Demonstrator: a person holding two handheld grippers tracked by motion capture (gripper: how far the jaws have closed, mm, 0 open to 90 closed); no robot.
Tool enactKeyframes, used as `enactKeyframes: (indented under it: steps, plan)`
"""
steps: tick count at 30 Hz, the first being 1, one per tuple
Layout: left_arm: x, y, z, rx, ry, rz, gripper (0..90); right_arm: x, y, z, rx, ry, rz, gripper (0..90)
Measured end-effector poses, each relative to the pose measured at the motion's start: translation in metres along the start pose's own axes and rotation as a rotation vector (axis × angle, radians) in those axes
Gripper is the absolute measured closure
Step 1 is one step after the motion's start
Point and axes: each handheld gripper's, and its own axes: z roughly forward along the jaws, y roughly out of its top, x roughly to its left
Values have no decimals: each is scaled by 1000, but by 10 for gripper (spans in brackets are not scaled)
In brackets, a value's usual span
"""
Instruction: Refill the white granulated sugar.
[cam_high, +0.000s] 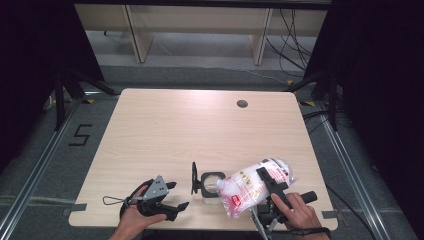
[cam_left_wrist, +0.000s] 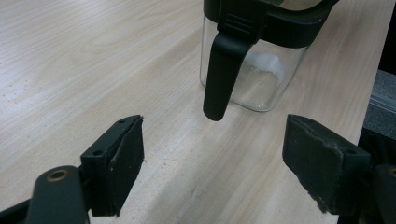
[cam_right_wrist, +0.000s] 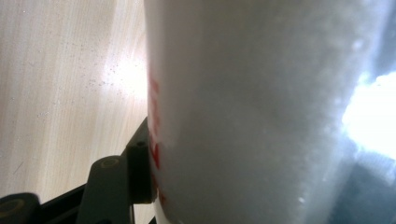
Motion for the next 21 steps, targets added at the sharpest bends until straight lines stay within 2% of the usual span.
enactKeyframes:
  steps: [1, 2, 4, 5, 6, 7, 8, 9, 10, 11, 12, 13, 15, 16, 18, 19, 21]
  plan:
    - [0, 0, 0, -5, 1, -1, 203, 0, 0, -1, 7, 10, 3, 421]
    - [2, 0, -1, 14, 9, 19, 203, -2, -1, -1, 14, 19, -2, 422]
    - [2, 0, -1, 13, 8, 18, 203, 0, 0, -3, 31, 25, 7, 422]
    - [1, 0, -1, 14, -2, -15, 203, -2, -1, -2, 22, 12, -12, 422]
    - [0, 0, 0, 2, 3, -23, 203, -1, -1, -2, 15, 4, 3, 422]
    - [0, 0, 0, 2, 3, -23, 203, -1, -1, -2, 15, 4, 3, 422]
    - [0, 0, 0, 3, 4, -22, 203, -3, -1, -2, 11, 2, -20, 422]
    - [0, 0, 0, 6, 5, -15, 203, -4, 0, -4, 41, 33, -16, 422]
    - [0, 0, 0, 6, 5, -15, 203, -4, 0, -4, 41, 33, -16, 422]
    - [0, 0, -1, 2, -4, -13, 203, 0, -1, -2, 14, 1, 21, 422]
    - [1, 1, -1, 4, -8, 6, 203, -2, -1, -2, 10, -8, 4, 422]
    - [1, 1, -1, 4, -8, 6, 203, 1, -1, -3, 25, 6, 44, 422]
    - [-1, 1, -1, 10, -2, -18, 203, 0, -1, -3, 21, 11, 22, 422]
    - [0, 1, 0, 7, 1, 4, 203, -2, -1, -3, 8, -8, -13, 422]
    - [1, 1, -1, 20, 6, 14, 203, -1, -2, -3, 22, 1, -18, 422]
    - [1, 1, -1, 20, 6, 14, 203, -1, -2, -3, 22, 1, -18, 422]
    - [-1, 0, 1, 1, 9, -6, 203, -2, 0, -6, 43, 2, -49, 422]
